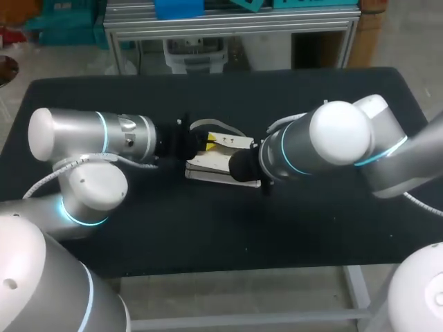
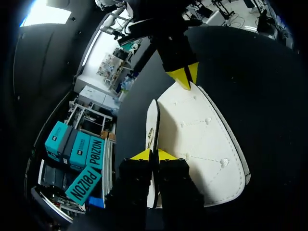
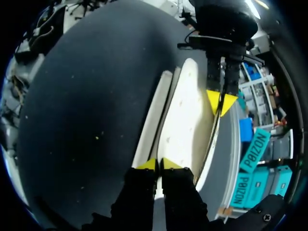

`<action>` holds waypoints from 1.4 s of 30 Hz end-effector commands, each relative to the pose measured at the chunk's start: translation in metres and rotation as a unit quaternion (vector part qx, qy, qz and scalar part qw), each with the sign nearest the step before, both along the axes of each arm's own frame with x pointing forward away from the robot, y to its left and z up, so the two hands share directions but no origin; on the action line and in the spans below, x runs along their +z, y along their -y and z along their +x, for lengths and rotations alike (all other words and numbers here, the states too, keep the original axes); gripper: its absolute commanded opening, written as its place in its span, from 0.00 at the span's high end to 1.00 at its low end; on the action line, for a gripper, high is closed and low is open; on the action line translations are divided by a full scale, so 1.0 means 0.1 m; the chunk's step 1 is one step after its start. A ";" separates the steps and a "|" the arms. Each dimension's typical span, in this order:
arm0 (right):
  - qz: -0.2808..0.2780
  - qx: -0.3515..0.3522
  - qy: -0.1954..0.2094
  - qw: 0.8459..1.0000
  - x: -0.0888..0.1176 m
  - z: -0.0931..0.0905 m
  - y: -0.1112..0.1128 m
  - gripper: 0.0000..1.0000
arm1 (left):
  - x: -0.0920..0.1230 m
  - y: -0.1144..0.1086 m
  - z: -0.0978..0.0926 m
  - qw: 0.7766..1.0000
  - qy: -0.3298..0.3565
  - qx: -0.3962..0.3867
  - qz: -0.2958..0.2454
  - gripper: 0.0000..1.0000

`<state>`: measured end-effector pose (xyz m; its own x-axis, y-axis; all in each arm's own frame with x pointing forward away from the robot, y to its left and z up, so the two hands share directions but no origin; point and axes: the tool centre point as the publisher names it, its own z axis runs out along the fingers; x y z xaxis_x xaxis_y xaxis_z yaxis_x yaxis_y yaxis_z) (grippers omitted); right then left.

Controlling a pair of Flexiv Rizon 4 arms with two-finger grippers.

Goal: Pick up the bag, open it, inspect its contents, close it, and place it on the opposite side

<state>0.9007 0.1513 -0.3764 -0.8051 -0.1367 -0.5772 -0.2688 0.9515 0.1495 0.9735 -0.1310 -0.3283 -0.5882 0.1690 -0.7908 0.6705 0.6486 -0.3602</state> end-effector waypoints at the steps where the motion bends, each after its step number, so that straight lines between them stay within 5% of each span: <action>1: 0.002 0.001 0.002 1.000 -0.05 -0.03 0.03 1.00 | 0.31 -0.21 0.06 0.991 -0.134 -0.021 -0.006 1.00; 6: 0.002 0.001 0.002 1.000 -0.05 -0.03 0.03 1.00 | 0.35 -0.28 0.17 0.976 -0.219 -0.006 -0.010 1.00; 15: 0.002 0.001 0.002 1.000 -0.05 -0.03 0.03 1.00 | 0.17 -0.26 0.08 0.969 -0.246 -0.020 0.007 1.00; 16: 0.002 0.001 0.002 1.000 -0.05 -0.03 0.03 1.00 | 0.14 -0.25 0.07 0.968 -0.249 -0.022 0.008 0.96; 17: 0.002 0.001 0.002 1.000 -0.05 -0.03 0.03 1.00 | 0.12 -0.24 0.05 0.968 -0.249 -0.022 0.008 0.73; 18: 0.002 0.001 0.002 1.000 -0.05 -0.03 0.03 1.00 | 0.10 -0.23 0.04 0.968 -0.250 -0.023 0.011 0.62; 25: 0.002 0.001 0.002 1.000 -0.05 -0.03 0.03 1.00 | 0.00 -0.20 0.01 0.962 -0.271 -0.026 -0.005 0.30; 31: 0.002 0.001 0.002 1.000 -0.05 -0.03 0.03 1.00 | -0.11 -0.12 0.05 0.963 -0.267 -0.019 -0.006 0.34; 38: 0.002 0.001 0.002 1.000 -0.05 -0.03 0.03 1.00 | -0.19 -0.05 0.29 0.961 -0.276 0.008 -0.014 0.57; 42: 0.002 0.001 0.002 1.000 -0.05 -0.03 0.03 1.00 | -0.24 -0.03 0.37 0.959 -0.283 0.015 -0.011 0.58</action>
<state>0.8987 0.1499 -0.3781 -0.8057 -0.1375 -0.5761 -0.2691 0.9515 0.1492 1.0000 -0.1226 -0.3470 -0.9262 0.1243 -0.3559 0.3465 0.6529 -0.6736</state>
